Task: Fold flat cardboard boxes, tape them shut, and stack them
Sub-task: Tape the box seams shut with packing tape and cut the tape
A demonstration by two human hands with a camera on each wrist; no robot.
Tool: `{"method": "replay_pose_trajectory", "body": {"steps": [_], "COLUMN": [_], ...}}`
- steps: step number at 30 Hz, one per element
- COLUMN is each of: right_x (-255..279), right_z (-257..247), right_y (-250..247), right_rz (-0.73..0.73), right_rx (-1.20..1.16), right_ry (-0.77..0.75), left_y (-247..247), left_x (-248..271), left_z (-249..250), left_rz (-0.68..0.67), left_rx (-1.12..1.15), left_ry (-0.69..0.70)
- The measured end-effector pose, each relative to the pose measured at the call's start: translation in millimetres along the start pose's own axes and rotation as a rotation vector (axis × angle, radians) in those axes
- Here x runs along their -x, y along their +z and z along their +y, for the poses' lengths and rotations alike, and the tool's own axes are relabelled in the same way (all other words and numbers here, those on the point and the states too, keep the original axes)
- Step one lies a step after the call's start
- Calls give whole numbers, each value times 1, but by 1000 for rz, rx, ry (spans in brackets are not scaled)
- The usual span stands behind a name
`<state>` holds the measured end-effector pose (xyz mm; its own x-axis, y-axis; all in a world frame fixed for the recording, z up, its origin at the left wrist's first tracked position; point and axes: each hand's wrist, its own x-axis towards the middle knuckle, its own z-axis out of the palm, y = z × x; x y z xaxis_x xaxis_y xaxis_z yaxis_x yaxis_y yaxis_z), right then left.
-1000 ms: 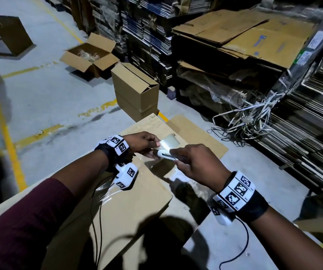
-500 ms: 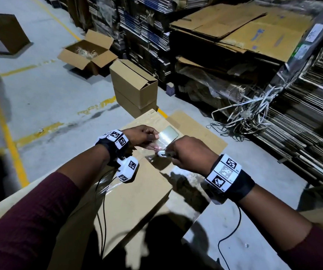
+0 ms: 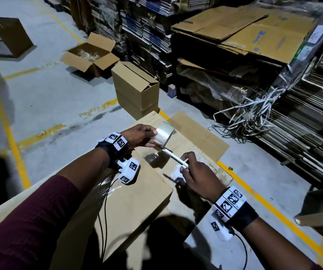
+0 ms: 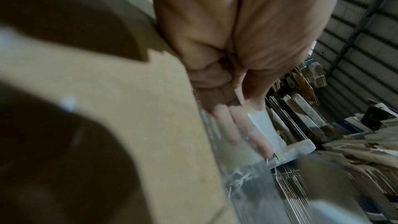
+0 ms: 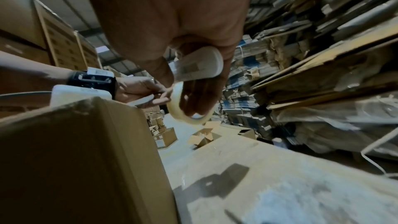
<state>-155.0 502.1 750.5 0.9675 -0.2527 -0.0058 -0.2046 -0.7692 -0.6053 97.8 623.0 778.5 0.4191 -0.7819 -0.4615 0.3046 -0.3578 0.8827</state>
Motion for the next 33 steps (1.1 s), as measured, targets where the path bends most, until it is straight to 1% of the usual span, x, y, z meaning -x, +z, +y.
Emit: {"method": "replay_pose_trajectory", "body": {"steps": [1, 3, 5, 6, 8, 11, 14, 15, 16, 18, 19, 20, 21, 23, 27, 33], "right_x": [-3, -11, -25, -33, -52, -70, -80, -83, -85, -91, -93, -95, -98, -102, -109, -114], "right_z": [7, 27, 49, 60, 75, 90, 107, 103, 92, 55, 34, 14, -1, -24, -36, -29], "right_y": [8, 23, 37, 44, 56, 76, 95, 94, 86, 63, 52, 41, 35, 31, 42, 49], "right_rz": [-1, -14, -63, -95, -127, -156, -297, -308, -279, -138, -160, -248, -348, -494, -597, -575], "right_rx": [-5, -13, -5, 10, 51, 100, 210, 175, 40, -424, -666, -867, -959, -981, -909, -1050], "right_ry": [52, 217, 385, 438, 495, 511, 527, 513, 487, 487, 505, 518, 519, 498, 452, 444], "left_y": [0, 1, 1, 0, -3, -18, -32, -36, -39, -45, -47, -48, -49, -48, -44, -43], "left_x": [1, 4, 7, 8, 11, 17, 27, 31, 35, 43, 46, 49, 52, 58, 64, 62], "left_z": [1, 3, 5, 6, 7, 9, 6, 5, 2, -4, -7, -10, -11, -14, -19, -24], "left_rz": [7, 32, 59, 69, 100, 125, 136, 146, 159, 180, 186, 191, 197, 210, 202, 232], "left_rx": [28, 60, 60, 59, 66, 82, 82, 94, 109, 134, 136, 140, 156, 216, 261, 251], "left_ry": [7, 32, 60, 75, 108, 143, 159, 161, 171, 189, 194, 196, 197, 210, 257, 283]}}
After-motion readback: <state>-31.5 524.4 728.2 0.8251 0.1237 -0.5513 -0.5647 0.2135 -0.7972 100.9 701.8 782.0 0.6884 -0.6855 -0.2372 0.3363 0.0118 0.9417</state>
